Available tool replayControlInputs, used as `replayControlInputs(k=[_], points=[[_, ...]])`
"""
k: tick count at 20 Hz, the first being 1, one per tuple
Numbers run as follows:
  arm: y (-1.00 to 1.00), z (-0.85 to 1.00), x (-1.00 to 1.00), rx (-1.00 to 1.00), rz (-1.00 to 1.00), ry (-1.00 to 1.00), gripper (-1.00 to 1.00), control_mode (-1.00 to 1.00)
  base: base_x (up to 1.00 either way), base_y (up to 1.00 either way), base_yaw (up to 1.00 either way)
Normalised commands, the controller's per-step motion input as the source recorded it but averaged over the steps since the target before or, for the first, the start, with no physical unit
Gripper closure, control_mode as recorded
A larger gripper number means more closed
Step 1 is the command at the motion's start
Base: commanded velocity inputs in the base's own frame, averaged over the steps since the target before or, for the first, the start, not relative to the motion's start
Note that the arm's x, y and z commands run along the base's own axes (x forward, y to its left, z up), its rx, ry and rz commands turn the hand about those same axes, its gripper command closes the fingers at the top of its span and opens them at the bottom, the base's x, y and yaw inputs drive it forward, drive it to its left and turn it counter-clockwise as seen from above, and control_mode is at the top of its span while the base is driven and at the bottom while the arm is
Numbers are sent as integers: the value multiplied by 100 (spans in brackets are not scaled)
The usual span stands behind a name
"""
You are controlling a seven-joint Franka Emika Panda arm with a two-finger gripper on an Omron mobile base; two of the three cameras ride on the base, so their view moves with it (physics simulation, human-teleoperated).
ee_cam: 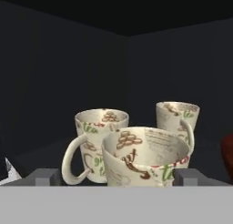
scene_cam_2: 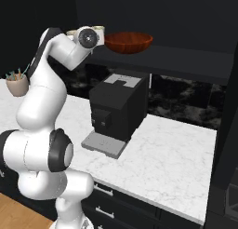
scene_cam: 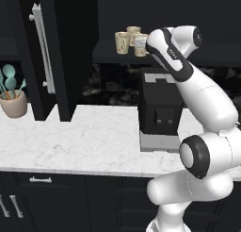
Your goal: Gather all objects into one cabinet and sort the glasses and bowls to opposite sides.
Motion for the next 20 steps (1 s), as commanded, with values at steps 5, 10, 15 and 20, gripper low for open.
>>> replayControlInputs(k=[5,10,15,20], points=[[0,22,-53,-2,0,-13,-100,-100,0,0,0],[0,13,-100,-4,0,-11,-100,-100,0,0,0],[0,11,-100,-6,0,-10,-100,-100,0,0,0],[0,15,-100,-5,0,-10,-100,-100,0,0,0]])
